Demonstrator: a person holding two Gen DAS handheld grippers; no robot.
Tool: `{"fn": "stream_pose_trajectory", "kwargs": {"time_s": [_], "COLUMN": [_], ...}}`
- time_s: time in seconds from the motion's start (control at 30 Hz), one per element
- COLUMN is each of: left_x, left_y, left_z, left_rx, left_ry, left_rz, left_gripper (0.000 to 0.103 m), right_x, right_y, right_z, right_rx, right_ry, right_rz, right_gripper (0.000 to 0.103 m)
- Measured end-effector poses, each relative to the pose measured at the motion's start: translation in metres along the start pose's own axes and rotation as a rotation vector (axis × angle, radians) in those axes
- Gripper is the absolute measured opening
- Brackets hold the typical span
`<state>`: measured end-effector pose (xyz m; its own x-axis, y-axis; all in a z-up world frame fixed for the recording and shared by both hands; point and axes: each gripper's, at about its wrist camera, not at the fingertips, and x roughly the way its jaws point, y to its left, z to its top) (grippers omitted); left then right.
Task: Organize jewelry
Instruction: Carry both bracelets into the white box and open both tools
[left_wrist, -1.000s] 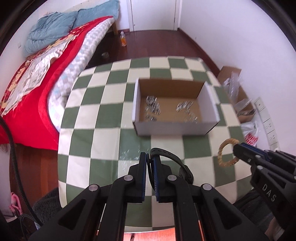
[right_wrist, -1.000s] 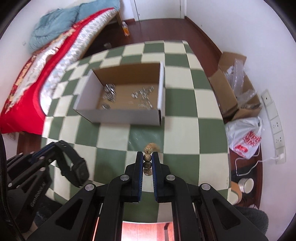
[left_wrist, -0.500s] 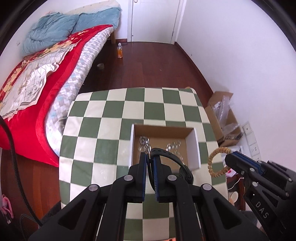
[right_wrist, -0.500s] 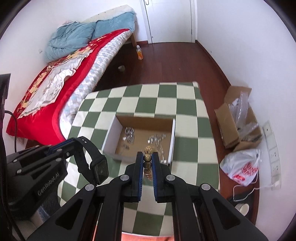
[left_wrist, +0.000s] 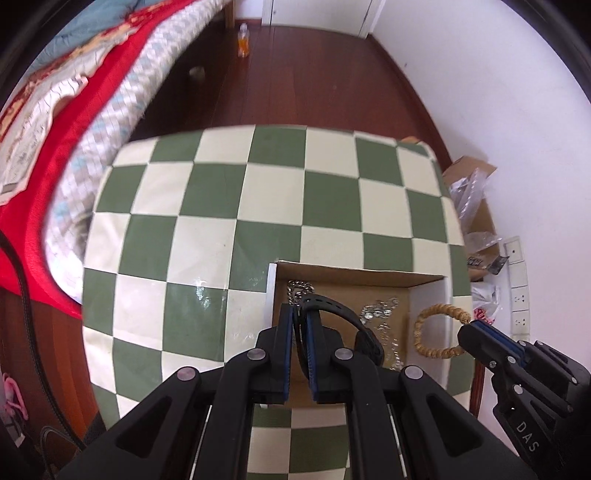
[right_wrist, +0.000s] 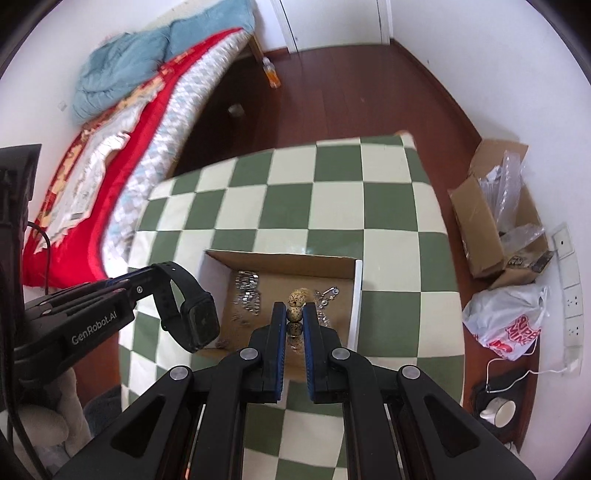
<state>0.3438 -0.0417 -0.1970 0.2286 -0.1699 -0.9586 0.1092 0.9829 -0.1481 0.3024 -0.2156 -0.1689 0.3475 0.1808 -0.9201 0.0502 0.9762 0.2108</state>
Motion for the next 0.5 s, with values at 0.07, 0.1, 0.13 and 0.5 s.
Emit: {"fn": "stream_pose_trajectory", "kwargs": {"time_s": [0.07, 0.1, 0.13, 0.5], "left_x": [0.009, 0.014, 0.017, -0.003], "left_y": [0.001, 0.001, 0.0, 0.001], "left_z": [0.002, 0.002, 0.003, 0.007], "left_rx": [-0.003, -0.001, 0.004, -0.025], "left_ry": [0.019, 0.029, 0.035, -0.041], "left_rz": [-0.006, -0.007, -0.013, 0.058], "left_gripper": [0.004, 0.005, 0.005, 0.092], "right_x": [0.017, 0.025, 0.03, 0.057], "right_y": [-0.001, -0.002, -0.003, -0.012], "right_z": [0.003, 0.005, 0.006, 0.01], "right_rx": [-0.004, -0.005, -0.007, 0.017], "right_ry": [0.024, 0.034, 0.042, 0.106], "right_rz": [-0.012, -0.018, -0.023, -0.069], "right_gripper": [0.009, 0.009, 0.009, 0.047]}}
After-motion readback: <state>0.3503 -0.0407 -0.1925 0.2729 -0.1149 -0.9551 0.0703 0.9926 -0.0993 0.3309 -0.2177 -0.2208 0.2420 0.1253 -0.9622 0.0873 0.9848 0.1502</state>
